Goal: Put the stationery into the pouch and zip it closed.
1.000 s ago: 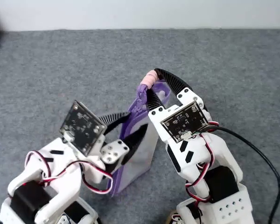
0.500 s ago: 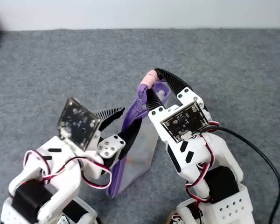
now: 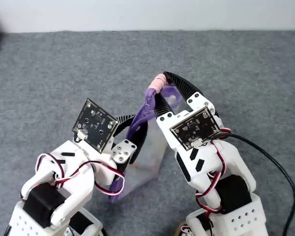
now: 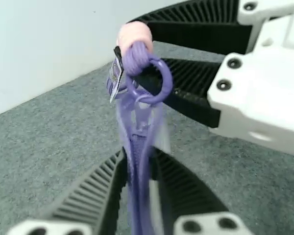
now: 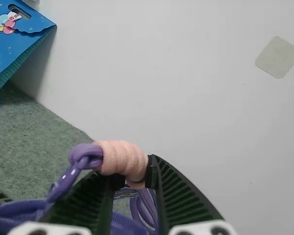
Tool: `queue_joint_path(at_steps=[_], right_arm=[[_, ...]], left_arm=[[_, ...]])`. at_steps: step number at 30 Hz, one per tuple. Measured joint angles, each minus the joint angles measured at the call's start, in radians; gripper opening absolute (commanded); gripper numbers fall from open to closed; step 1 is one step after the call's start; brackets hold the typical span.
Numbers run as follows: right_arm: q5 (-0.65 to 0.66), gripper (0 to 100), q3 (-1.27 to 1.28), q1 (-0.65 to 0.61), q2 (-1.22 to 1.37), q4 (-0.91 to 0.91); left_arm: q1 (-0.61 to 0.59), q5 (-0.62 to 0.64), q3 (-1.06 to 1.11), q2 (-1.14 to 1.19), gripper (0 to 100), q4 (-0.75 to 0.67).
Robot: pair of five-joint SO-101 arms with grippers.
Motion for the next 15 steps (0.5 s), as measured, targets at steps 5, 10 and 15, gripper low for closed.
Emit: queue_joint_path(at_steps=[5, 10, 15], right_arm=[[0.000, 0.8, 0.000, 0.012, 0.000, 0.000], [0.000, 0.8, 0.074, 0.126, -0.002, -0.002], [0.000, 0.8, 0.210, 0.245, -0.005, -0.063]], left_arm=[[-0.002, 0.000, 0.000, 0.000, 1, -0.002], [0.000, 0.000, 0.000, 0.002, 1, -0.002], [0.000, -0.005, -0.002, 0.005, 1, -0.006]])
